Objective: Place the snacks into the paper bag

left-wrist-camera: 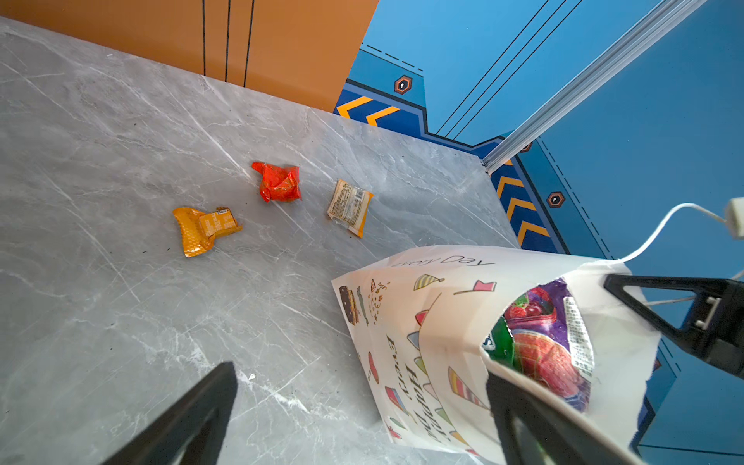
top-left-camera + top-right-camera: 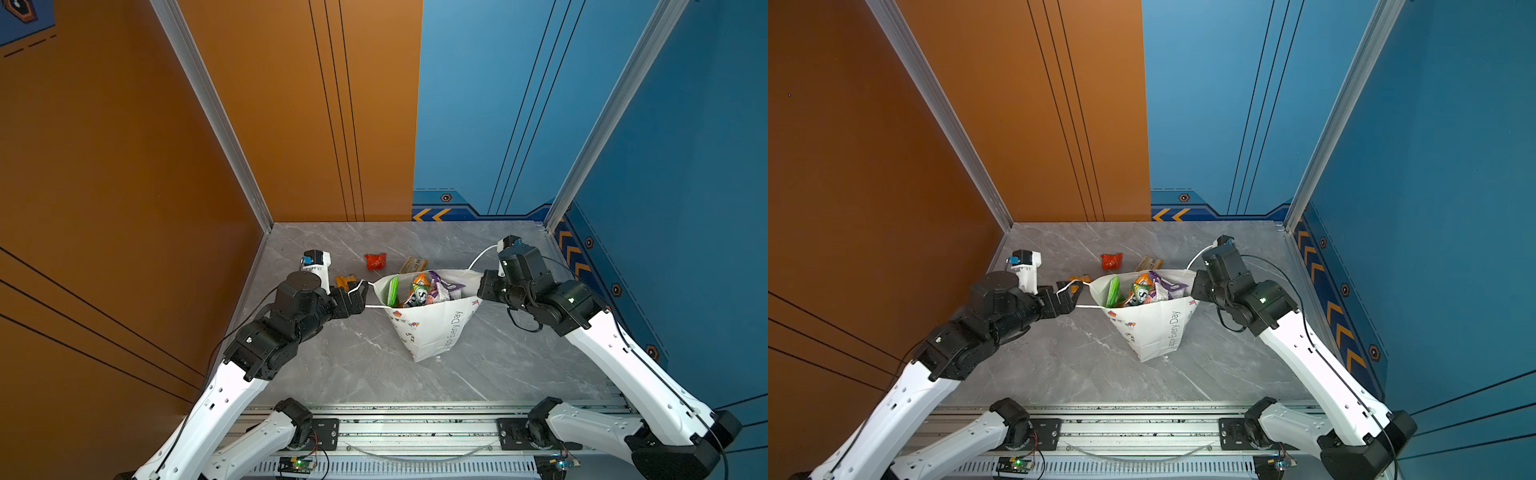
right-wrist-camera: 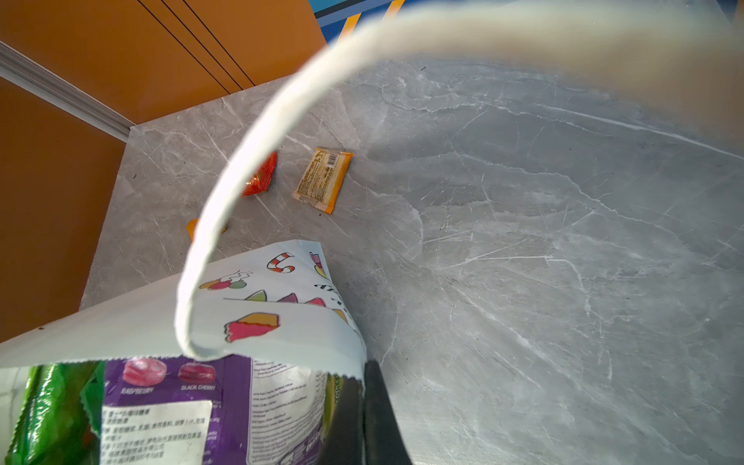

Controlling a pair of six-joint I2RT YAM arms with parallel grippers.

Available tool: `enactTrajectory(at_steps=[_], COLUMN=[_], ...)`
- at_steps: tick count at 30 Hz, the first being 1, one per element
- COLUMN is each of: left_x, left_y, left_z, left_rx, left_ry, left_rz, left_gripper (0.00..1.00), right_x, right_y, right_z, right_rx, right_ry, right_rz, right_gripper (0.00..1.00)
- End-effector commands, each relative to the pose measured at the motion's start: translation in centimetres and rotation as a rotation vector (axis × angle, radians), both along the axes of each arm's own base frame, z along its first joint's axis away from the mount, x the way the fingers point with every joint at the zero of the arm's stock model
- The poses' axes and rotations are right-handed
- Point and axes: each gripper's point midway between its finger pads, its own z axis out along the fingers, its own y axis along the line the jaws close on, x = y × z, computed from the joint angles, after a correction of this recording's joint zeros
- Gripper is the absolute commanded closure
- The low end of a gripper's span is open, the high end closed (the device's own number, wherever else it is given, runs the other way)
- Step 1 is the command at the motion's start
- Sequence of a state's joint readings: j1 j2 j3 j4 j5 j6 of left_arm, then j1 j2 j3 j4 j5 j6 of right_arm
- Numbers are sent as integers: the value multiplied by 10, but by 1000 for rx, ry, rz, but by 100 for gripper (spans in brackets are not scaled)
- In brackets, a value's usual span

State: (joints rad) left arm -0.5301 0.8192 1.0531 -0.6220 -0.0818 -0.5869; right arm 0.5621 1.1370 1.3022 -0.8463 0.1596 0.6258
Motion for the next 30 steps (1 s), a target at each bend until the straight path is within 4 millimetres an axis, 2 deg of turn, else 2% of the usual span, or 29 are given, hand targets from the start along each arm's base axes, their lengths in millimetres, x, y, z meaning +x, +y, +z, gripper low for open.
enactTrajectory(at_steps=[1, 2, 9, 13, 18, 20, 23, 27, 30], left_x=[6, 6, -1, -3, -2, 1, 9, 20, 21], left_y=[37, 38, 50, 66, 62, 54, 30, -14, -53], left_z=[27, 14, 8, -9, -25, -21, -5, 27, 41], left_rx=[-3, 10, 17, 99, 90, 40, -51, -108, -80], left_ry=[-135, -112, -110, -85, -37, -44, -32, -30, -40], left_rz=[161, 161, 189, 244, 229, 205, 128, 13, -79], left_gripper=[2, 2, 2, 2, 2, 2, 2, 2, 2], right_x=[4, 4, 4, 2, 1, 2, 4, 5, 5], right_y=[-37, -37, -29, -29, -32, -30, -9, 23, 36], right_z=[16, 16, 15, 18, 18, 17, 15, 21, 22], right_rx=[-88, -85, -70, -73, -97, -96, -61, -70, -92], right_ry=[-76, -80, -99, -113, -115, -114, -108, -130, -137], right_rz=[-129, -124, -97, -87, -83, -78, -23, 41, 56], right_gripper=[100, 100, 100, 100, 100, 100, 100, 100, 100])
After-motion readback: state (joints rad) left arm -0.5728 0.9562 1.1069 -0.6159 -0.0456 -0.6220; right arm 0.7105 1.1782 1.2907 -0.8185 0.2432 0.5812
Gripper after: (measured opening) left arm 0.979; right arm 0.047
